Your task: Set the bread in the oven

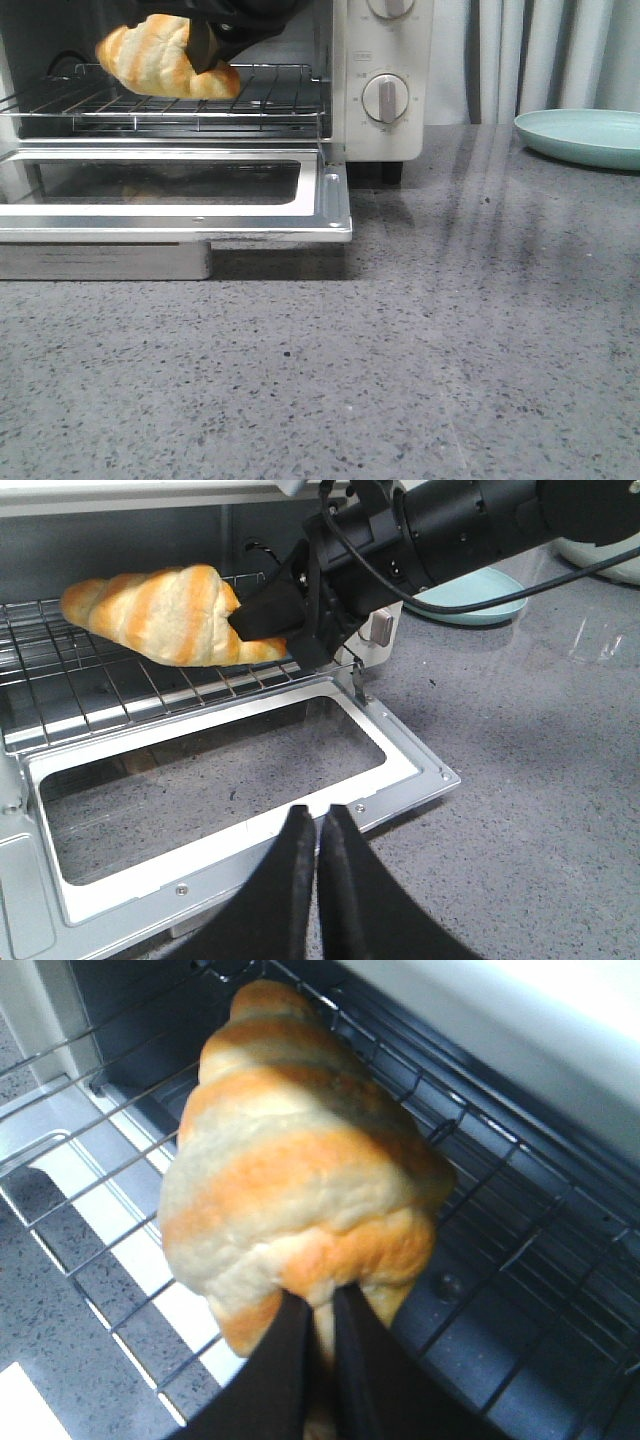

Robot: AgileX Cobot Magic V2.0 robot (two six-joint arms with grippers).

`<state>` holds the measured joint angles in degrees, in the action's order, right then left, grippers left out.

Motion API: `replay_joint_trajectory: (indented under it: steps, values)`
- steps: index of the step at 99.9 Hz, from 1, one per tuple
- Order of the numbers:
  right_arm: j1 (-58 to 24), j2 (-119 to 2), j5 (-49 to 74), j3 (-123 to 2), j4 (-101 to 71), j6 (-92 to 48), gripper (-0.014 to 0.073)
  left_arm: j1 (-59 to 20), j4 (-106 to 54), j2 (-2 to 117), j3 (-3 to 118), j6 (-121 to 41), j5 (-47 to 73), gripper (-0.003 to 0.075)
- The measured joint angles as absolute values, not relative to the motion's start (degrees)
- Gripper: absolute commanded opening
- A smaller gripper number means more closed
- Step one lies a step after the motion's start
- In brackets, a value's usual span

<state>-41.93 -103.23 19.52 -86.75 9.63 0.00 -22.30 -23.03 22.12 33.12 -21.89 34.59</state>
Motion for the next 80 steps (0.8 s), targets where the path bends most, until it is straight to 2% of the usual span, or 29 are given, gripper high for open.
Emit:
replay_joint_trajectory:
  steps: [5,9,10,15,18,23,31,40,47,54,60,61,64,69,80]
  values:
    - [-41.9,-103.2,19.6,-86.7,9.6,0.0,0.0194,-22.3,-23.0,22.1,33.1,-21.9,34.6,-0.0021]
    - [-41.9,-103.2,19.7,-86.7,9.4,0.0,0.0331,-22.3,-23.0,22.1,33.1,-21.9,34.6,-0.0021]
    - [-41.9,-103.2,19.7,-86.7,9.4,0.0,0.0331,-22.3,-23.0,22.1,33.1,-21.9,34.6,-0.0021]
    - [-41.9,-103.2,19.7,-86.7,9.0,0.0,0.0468,-22.3,-23.0,22.1,33.1,-21.9,34.6,-0.0021]
    - [-41.9,-103.2,19.7,-86.7,8.7,0.3,0.052,-22.3,-23.0,22.1,33.1,-21.9,34.6,-0.0021]
    - [-41.9,-103.2,19.8,-86.7,8.3,0.7,0.0574,-22.3,-23.0,22.1,33.1,-21.9,34.6,-0.0021]
    - [-41.9,-103.1,20.5,-86.7,7.7,1.3,0.0575,-22.3,-23.0,22.1,33.1,-21.9,34.8,-0.0021]
    - [-42.1,-102.1,22.0,-86.7,6.5,1.7,0.0538,-22.3,-23.0,22.1,33.1,-22.0,35.6,-0.0021]
    - [-42.6,-100.7,23.5,-86.7,5.6,1.8,0.0462,-22.3,-23.0,22.1,33.1,-22.0,36.4,-0.0021]
    - [-43.8,-98.9,25.1,-86.7,5.5,1.9,0.0309,-22.3,-23.0,22.1,33.1,-22.0,37.1,-0.0021]
    - [-45.6,-96.5,26.6,-86.6,5.4,1.9,0.011,-22.3,-23.0,22.1,33.1,-22.0,37.5,-0.0021]
    - [-46.1,-96.2,26.9,-86.5,5.4,1.9,0.011,-22.3,-23.0,22.1,33.1,-22.0,37.5,-0.0021]
    - [-47.1,-95.1,27.5,-86.0,5.4,1.9,0.0021,-22.3,-22.9,22.0,33.1,-22.0,37.6,-0.0022]
    - [-48.7,-92.7,28.0,-84.9,6.2,1.9,-0.0077,-22.3,-22.3,21.5,33.1,-22.0,37.7,-0.0022]
    - [-53.0,-85.6,28.1,-78.6,9.1,1.9,-0.0048,-22.3,-18.4,19.4,33.1,-22.0,38.4,-0.0021]
